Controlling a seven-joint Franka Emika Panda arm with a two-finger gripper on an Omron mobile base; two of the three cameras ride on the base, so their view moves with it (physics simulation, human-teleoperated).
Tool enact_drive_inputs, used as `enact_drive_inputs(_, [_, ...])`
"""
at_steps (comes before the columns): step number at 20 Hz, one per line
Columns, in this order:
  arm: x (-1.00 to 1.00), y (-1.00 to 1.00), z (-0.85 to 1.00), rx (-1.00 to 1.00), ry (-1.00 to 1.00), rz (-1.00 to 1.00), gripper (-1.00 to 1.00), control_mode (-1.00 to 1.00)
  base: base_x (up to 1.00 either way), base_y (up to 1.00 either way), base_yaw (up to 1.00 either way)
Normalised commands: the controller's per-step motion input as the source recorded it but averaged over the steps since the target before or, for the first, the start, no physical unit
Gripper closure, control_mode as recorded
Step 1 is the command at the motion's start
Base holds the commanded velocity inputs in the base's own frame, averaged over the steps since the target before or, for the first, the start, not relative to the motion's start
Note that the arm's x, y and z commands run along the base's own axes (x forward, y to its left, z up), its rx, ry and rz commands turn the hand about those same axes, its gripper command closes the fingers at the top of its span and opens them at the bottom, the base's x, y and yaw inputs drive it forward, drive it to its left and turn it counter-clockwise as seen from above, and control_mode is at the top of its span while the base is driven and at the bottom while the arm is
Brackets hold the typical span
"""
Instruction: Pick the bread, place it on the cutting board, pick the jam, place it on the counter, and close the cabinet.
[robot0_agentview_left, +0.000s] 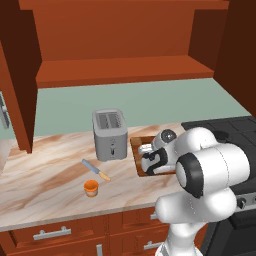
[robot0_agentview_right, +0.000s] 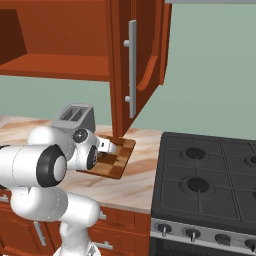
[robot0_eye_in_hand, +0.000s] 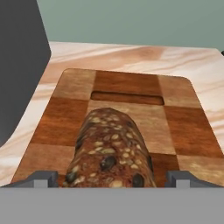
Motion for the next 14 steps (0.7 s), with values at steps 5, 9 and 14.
enact_drive_inputs(5, [0.0, -0.07, 0.0, 0.0, 0.0, 0.0, -1.0, -1.0, 0.0, 0.0, 0.0])
enact_drive_inputs(9, [0.0, -0.12, 0.0, 0.0, 0.0, 0.0, -1.0, -1.0, 0.0, 0.0, 0.0])
enact_drive_inputs(14, [0.0, -0.13, 0.0, 0.0, 0.0, 0.0, -1.0, -1.0, 0.0, 0.0, 0.0])
